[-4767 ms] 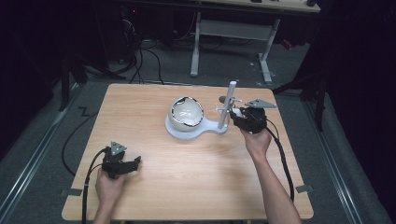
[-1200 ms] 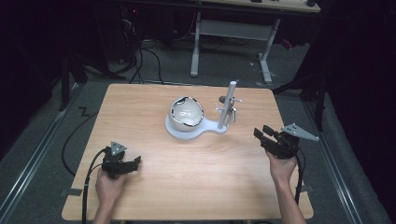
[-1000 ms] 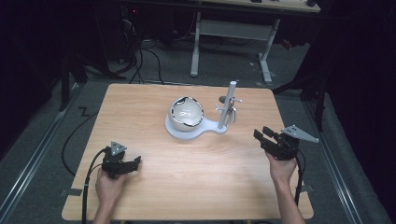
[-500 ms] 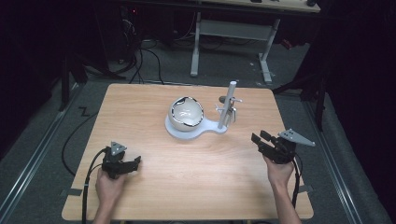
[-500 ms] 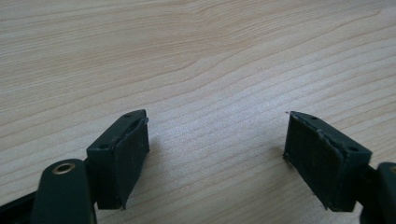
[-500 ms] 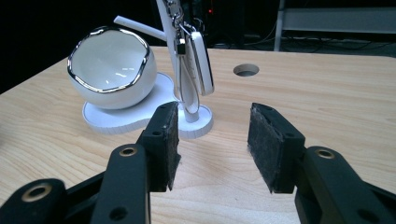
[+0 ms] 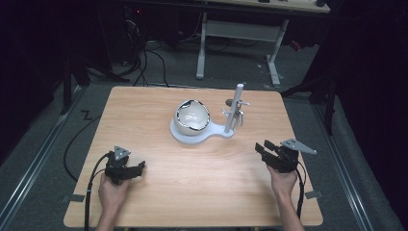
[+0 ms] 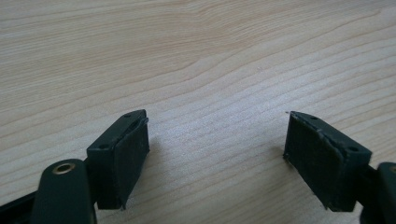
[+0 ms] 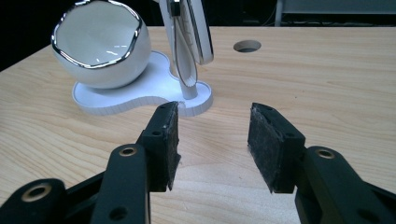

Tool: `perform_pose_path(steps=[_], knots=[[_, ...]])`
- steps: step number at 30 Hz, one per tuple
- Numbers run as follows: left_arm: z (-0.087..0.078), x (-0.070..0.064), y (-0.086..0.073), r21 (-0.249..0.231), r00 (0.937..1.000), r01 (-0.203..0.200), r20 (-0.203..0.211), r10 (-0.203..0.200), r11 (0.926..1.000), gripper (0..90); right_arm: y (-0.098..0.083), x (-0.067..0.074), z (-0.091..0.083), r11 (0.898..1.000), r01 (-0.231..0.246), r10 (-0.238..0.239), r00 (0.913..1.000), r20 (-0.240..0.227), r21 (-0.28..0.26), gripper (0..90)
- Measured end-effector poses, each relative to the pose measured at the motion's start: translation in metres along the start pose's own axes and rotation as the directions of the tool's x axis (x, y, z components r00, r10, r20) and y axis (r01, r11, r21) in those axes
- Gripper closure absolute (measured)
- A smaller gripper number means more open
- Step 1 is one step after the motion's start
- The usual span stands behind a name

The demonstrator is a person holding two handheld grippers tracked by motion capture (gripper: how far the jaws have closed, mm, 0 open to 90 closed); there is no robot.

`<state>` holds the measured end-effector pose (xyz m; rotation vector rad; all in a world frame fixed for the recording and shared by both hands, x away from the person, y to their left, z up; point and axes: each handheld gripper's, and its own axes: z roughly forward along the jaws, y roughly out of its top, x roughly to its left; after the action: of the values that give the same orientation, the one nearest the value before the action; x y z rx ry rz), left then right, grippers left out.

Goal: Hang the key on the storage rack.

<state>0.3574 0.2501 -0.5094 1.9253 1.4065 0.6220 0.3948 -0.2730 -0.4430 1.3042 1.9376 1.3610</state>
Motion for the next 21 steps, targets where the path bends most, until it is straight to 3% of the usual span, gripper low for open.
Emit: perform_pose_path(steps=[21], knots=[[0.0,0.0,0.0,0.0,1.0,0.0,0.0,0.0,1.0,22.3,-0.02,0.006,0.033,0.995,0.017,-0.02,0.9995,0.027,0.099,50.9]])
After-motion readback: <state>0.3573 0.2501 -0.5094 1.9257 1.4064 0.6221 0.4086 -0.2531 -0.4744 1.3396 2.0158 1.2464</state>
